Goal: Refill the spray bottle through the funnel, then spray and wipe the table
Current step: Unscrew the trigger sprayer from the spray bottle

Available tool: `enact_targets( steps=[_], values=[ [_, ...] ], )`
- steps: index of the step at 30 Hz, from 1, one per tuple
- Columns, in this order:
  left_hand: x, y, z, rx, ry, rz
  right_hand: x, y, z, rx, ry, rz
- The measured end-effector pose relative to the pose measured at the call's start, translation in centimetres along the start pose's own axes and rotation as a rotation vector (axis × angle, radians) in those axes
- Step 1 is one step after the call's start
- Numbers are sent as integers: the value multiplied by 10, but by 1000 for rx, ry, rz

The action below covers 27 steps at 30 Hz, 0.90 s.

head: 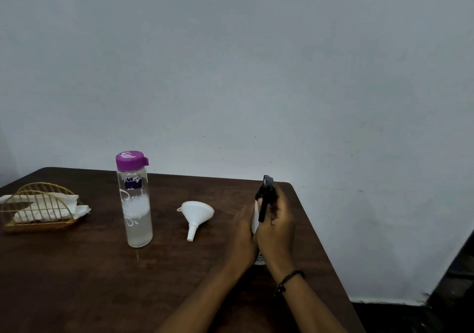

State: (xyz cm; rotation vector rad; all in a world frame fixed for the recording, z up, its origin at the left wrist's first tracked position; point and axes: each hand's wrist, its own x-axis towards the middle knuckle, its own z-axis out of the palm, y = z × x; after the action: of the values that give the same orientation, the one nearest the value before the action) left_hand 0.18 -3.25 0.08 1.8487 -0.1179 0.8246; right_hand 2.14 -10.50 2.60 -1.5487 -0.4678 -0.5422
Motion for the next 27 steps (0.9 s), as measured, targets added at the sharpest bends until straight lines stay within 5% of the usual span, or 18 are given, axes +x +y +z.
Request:
enact_targets(
  steps=[27],
  values=[
    [0,1,-3,58,-40,71,6,-12,-6,90,-62,108]
  ],
)
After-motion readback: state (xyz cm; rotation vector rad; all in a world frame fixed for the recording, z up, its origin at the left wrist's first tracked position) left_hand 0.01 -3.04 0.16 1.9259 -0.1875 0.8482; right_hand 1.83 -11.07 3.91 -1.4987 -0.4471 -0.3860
